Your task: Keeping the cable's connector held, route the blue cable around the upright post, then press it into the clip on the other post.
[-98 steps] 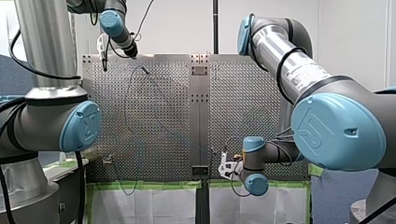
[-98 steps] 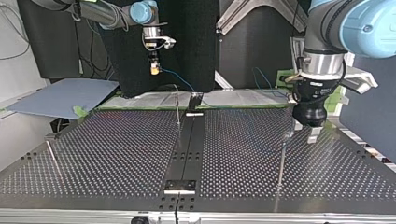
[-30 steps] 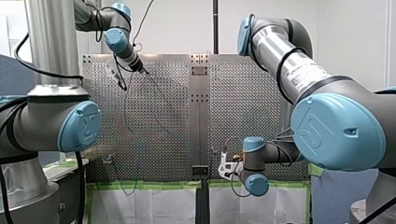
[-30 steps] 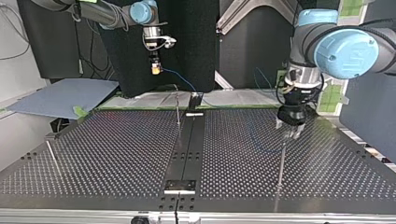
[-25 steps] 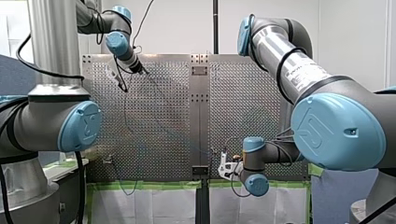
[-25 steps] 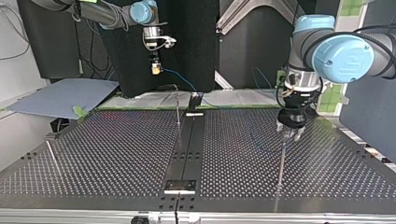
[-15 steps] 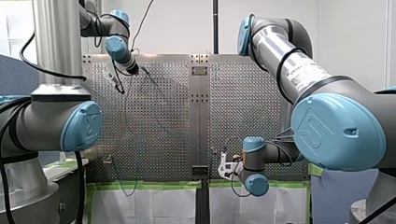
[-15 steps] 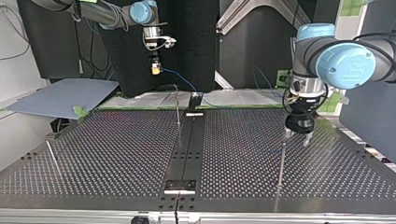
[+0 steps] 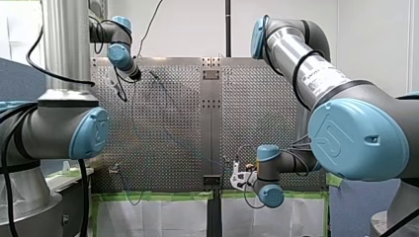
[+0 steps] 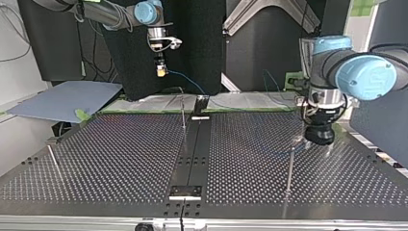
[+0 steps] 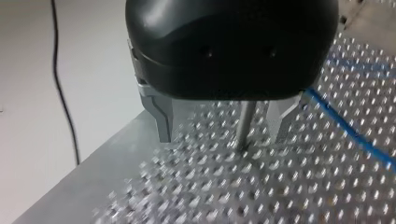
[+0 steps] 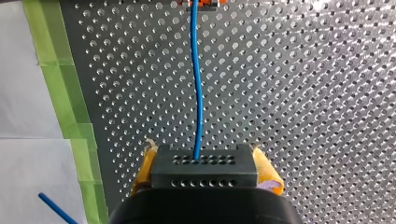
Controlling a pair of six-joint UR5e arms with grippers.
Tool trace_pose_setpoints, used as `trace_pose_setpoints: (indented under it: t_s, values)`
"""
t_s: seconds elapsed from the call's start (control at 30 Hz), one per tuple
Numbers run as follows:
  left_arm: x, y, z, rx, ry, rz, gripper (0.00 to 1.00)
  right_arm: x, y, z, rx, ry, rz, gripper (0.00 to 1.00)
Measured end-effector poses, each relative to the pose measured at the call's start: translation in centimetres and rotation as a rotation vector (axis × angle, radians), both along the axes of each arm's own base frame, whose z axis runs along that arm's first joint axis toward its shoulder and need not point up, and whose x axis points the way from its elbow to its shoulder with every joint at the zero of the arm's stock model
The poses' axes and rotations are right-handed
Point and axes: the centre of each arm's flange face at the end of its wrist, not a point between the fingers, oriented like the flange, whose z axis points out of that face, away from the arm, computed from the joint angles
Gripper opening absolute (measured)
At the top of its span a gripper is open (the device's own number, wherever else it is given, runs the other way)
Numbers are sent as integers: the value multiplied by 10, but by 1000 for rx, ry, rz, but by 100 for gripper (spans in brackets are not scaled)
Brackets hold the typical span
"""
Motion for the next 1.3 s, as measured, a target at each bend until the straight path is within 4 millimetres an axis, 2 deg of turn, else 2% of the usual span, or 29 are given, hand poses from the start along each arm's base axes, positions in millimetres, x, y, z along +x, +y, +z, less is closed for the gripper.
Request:
trace_pose_setpoints:
  t_s: [0.2,0.33,0.87,1.3]
  values:
    - [4,24,0,47,1,65,100,0,0,0,0,2,0,0]
    - [9,31,6,79,-20,63,100,0,0,0,0,2,1,0]
    - [26,19,58,53,-136,-55,100,2,1,-1,-4,0,5,0]
    - [56,17,69,35,-151,-79,100,3,1,-1,-5,2,13,0]
